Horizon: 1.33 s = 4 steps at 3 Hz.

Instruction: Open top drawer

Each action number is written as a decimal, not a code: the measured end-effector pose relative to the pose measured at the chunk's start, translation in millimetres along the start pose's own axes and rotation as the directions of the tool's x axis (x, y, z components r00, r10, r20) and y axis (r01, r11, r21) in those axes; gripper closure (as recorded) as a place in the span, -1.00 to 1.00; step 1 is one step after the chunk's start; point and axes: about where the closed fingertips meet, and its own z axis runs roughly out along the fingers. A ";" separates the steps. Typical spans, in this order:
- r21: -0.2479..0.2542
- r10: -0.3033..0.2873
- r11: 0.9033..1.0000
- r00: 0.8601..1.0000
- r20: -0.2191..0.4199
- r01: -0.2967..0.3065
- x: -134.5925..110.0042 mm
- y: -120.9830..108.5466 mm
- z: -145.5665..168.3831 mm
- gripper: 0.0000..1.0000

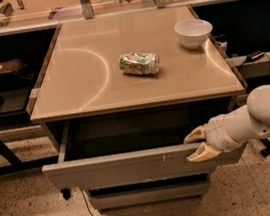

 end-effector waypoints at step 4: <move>-0.056 0.030 0.998 1.000 0.009 -0.030 31.1 93.8 -52.7 -0.20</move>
Offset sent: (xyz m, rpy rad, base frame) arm -0.0722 -0.0514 0.0018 -0.0025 0.0414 0.0077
